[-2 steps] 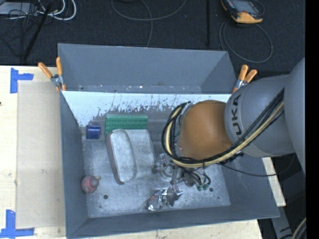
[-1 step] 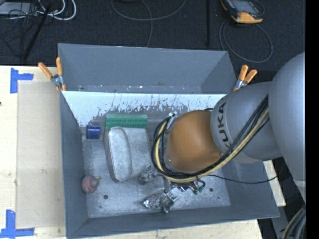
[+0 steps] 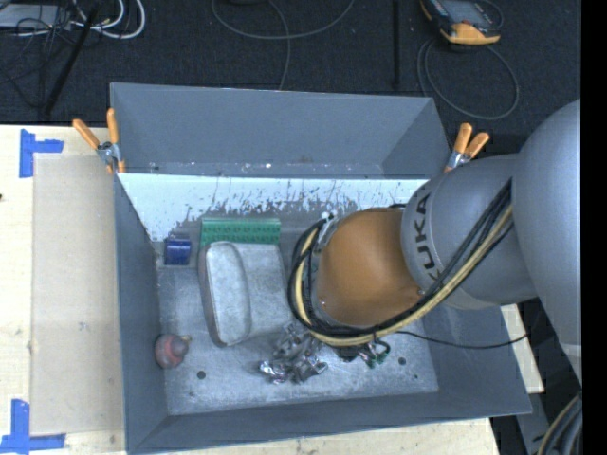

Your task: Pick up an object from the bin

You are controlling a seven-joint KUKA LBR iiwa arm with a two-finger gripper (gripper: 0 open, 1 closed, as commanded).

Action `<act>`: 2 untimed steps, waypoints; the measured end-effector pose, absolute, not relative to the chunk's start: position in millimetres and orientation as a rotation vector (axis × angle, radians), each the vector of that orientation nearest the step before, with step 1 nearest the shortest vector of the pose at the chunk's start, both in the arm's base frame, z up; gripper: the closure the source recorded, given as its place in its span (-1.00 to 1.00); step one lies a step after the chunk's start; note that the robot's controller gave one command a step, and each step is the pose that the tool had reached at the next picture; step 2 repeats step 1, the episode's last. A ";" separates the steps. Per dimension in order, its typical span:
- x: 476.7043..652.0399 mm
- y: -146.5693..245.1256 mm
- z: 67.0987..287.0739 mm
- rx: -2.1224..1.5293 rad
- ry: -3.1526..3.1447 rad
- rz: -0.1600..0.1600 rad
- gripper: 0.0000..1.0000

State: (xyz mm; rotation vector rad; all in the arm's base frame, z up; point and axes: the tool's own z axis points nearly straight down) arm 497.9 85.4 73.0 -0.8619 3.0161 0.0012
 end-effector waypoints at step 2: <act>501.3 81.8 212.3 -0.974 2.978 -0.002 1.00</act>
Offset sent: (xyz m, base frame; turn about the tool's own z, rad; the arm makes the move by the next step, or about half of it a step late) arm 0.0015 -0.0043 0.1357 -0.0776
